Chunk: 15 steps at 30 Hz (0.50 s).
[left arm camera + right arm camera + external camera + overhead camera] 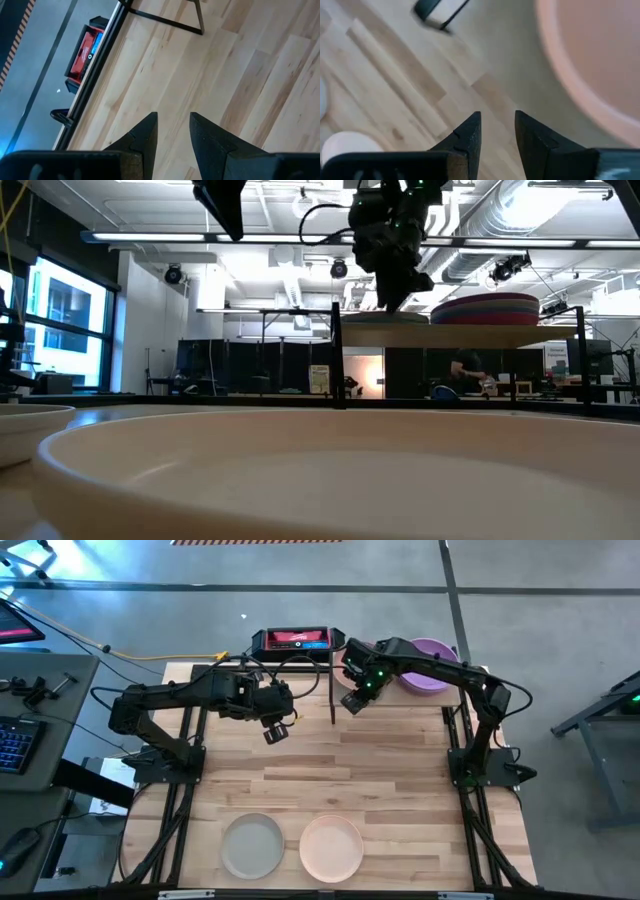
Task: Place and stack plates onto a shelf
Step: Stack the gray plate on top of the brown plate on the shelf
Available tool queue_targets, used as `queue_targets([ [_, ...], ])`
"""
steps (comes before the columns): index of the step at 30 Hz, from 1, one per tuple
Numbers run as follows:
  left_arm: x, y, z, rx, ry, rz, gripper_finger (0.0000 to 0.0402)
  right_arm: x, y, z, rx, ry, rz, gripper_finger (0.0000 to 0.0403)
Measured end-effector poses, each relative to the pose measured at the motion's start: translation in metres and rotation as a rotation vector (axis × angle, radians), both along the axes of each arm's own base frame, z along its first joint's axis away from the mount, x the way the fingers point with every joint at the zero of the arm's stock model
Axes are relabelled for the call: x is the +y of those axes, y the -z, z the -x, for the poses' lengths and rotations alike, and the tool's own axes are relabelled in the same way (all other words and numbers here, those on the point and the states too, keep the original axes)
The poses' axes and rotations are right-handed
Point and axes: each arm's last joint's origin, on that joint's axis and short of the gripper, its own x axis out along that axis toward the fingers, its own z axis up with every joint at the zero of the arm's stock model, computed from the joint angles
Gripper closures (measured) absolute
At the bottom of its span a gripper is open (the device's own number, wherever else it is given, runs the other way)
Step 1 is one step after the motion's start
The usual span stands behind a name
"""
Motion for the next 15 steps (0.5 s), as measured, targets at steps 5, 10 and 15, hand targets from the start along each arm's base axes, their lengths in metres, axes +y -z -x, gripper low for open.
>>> queue_targets([
  [5, 0.005, 0.000, 0.001, -0.001, -0.018, 0.000, 0.0300, 0.008, -0.012, 0.004, -0.042, -0.018, 0.005, 0.0306],
  [10, 0.007, 0.001, 0.002, 0.005, -0.029, 0.050, 0.0300, 0.016, -0.024, 0.010, -0.087, -0.038, -0.027, 0.0306],
  [15, -0.001, 0.004, 0.006, 0.043, 0.003, 0.158, 0.0300, 0.043, -0.026, 0.006, -0.084, -0.132, -0.122, 0.0306],
])
